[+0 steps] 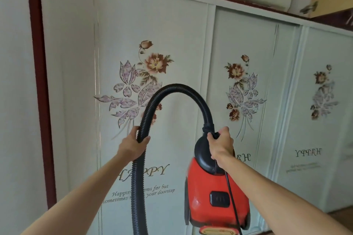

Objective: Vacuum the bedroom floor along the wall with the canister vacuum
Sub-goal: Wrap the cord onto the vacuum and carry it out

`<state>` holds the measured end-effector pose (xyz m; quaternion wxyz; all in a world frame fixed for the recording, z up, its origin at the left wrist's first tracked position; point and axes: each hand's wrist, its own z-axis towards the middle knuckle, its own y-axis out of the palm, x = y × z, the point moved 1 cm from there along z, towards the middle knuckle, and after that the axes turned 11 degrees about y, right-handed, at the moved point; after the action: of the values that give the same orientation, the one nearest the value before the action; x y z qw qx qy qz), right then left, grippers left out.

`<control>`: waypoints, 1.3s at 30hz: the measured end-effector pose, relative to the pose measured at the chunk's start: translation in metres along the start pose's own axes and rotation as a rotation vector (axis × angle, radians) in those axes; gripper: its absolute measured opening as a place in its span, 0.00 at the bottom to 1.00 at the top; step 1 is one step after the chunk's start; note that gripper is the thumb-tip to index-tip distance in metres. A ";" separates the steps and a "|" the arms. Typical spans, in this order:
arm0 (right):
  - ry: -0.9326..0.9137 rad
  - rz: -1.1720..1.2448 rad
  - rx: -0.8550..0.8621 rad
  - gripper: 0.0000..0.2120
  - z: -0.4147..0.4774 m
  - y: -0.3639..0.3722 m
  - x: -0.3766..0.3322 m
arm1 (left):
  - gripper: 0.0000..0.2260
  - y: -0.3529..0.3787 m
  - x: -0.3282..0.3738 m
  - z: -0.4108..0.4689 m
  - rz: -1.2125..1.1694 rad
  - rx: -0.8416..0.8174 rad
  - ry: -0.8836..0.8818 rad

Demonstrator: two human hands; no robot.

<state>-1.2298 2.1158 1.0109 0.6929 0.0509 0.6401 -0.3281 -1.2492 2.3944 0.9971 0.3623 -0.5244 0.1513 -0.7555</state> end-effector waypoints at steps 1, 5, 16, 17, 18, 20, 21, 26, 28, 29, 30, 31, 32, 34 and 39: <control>0.015 -0.002 0.015 0.11 0.005 0.005 0.000 | 0.25 0.005 -0.006 0.011 -0.011 -0.029 0.001; 0.081 0.026 0.107 0.11 0.024 0.005 0.000 | 0.29 0.027 -0.011 0.050 -0.070 -0.165 0.027; 0.168 -0.001 0.350 0.11 0.085 -0.045 0.027 | 0.25 0.125 0.028 0.124 -0.233 -0.366 0.176; 0.172 -0.003 0.371 0.11 0.094 -0.051 0.033 | 0.24 0.136 0.034 0.130 -0.249 -0.382 0.186; 0.176 -0.003 0.390 0.11 0.102 -0.056 0.038 | 0.24 0.148 0.040 0.136 -0.266 -0.396 0.196; 0.176 -0.004 0.422 0.12 0.121 -0.065 0.048 | 0.23 0.171 0.053 0.149 -0.296 -0.420 0.209; 0.173 -0.004 0.437 0.12 0.132 -0.069 0.054 | 0.23 0.183 0.060 0.157 -0.308 -0.430 0.215; 0.200 0.024 0.490 0.12 0.196 -0.091 0.083 | 0.24 0.253 0.103 0.196 -0.327 -0.471 0.281; 0.216 0.038 0.512 0.12 0.224 -0.100 0.096 | 0.24 0.283 0.123 0.215 -0.320 -0.481 0.321; 0.223 0.043 0.519 0.11 0.237 -0.104 0.102 | 0.24 0.297 0.133 0.225 -0.315 -0.481 0.340; 0.230 0.047 0.522 0.11 0.251 -0.107 0.109 | 0.23 0.310 0.143 0.235 -0.308 -0.477 0.356; 0.233 0.051 0.520 0.11 0.264 -0.111 0.115 | 0.23 0.322 0.152 0.245 -0.302 -0.470 0.368; 0.232 0.052 0.519 0.11 0.277 -0.115 0.120 | 0.22 0.334 0.161 0.254 -0.301 -0.466 0.380; 0.224 0.032 0.527 0.11 0.300 -0.123 0.131 | 0.21 0.356 0.174 0.270 -0.297 -0.467 0.396; 0.225 0.001 0.580 0.10 0.342 -0.153 0.146 | 0.28 0.407 0.207 0.299 -0.277 -0.504 0.426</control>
<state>-1.0221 1.7715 0.9897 0.5745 0.2827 0.5923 -0.4892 -0.8598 2.0120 1.0111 0.0762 -0.4435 0.3325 -0.8288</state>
